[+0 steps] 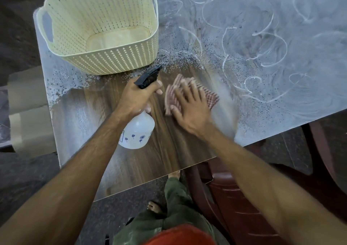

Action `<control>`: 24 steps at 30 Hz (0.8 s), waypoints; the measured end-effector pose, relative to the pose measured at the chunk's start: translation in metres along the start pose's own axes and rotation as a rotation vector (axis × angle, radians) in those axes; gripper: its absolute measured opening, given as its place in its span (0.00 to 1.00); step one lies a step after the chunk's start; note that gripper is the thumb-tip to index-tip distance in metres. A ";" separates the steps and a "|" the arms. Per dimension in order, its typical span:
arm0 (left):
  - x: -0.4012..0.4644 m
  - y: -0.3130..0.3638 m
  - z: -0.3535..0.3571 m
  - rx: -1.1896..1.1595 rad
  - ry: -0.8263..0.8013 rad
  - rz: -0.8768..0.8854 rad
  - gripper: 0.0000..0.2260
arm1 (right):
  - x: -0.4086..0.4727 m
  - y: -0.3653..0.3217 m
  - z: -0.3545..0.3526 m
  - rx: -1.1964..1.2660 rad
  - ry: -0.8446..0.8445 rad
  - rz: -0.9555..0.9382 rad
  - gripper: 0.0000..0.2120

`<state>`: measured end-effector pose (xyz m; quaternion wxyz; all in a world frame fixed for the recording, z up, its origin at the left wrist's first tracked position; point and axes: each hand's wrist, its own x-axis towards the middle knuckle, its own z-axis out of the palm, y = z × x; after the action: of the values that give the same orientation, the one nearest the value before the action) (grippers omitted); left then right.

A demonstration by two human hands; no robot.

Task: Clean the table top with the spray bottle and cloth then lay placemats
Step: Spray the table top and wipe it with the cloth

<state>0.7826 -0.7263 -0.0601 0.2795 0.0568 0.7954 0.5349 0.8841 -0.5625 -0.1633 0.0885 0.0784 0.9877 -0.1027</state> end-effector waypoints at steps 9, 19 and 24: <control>0.008 -0.001 -0.011 -0.043 0.017 -0.024 0.16 | 0.031 0.058 -0.011 -0.011 0.001 0.116 0.33; 0.012 0.000 -0.004 -0.004 0.041 -0.010 0.10 | 0.104 -0.018 -0.012 -0.025 -0.019 -0.021 0.35; 0.010 0.003 0.001 -0.009 0.023 -0.020 0.13 | 0.014 -0.002 0.002 0.016 -0.017 -0.160 0.31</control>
<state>0.7739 -0.7196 -0.0615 0.2759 0.0414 0.7966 0.5363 0.8705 -0.5630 -0.1674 0.0876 -0.0008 0.9892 -0.1178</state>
